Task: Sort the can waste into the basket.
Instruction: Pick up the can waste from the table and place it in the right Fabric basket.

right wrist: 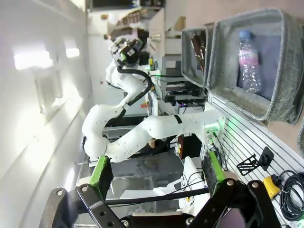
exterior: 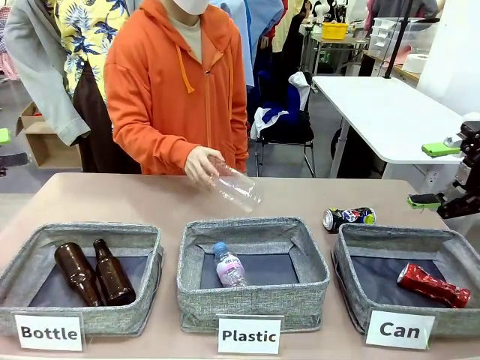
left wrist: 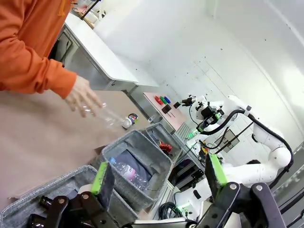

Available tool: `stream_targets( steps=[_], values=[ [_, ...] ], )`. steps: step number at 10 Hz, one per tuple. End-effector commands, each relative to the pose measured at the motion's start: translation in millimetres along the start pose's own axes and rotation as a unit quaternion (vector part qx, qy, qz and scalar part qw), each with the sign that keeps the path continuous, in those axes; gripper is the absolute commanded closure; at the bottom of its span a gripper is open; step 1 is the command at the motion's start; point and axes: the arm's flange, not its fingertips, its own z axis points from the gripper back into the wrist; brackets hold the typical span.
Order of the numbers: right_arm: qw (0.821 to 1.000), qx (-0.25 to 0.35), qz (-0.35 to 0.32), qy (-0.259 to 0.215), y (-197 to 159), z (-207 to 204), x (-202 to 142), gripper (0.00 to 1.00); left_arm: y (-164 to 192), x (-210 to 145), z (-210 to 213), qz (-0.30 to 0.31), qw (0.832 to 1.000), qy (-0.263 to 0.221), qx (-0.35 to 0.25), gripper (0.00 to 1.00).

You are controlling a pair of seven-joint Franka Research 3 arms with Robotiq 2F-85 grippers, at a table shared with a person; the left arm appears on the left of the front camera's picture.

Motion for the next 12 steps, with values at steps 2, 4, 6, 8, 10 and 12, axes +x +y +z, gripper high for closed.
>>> stream_targets(
  steps=[2,4,6,8,10,12],
  values=[
    [0.984,-0.153,0.009,0.093,17.8,-33.2,29.5,0.0,-4.8,2.2,-0.2,0.006,1.0,-0.004,-0.001,0.0],
    [0.967,-0.248,-0.01,0.062,35.2,-57.6,71.7,0.0,-4.8,2.2,-0.2,0.006,1.0,-0.004,-0.001,0.0],
    [0.923,-0.384,0.008,0.0,51.6,-60.3,88.2,0.0,-4.8,2.2,-0.2,0.006,1.0,-0.004,-0.001,0.0],
    [0.916,-0.401,-0.017,0.01,53.8,-38.3,80.6,0.0,-4.8,2.2,-0.2,0.006,1.0,-0.004,-0.001,0.0],
    [0.941,-0.336,-0.03,-0.004,44.3,17.6,36.5,0.0,-4.8,2.2,-0.2,0.006,1.0,-0.004,-0.001,0.0],
    [0.951,-0.302,-0.05,-0.036,29.3,57.6,3.1,0.0,-4.8,2.2,-0.2,0.006,1.0,-0.004,-0.001,0.0]
  ],
)
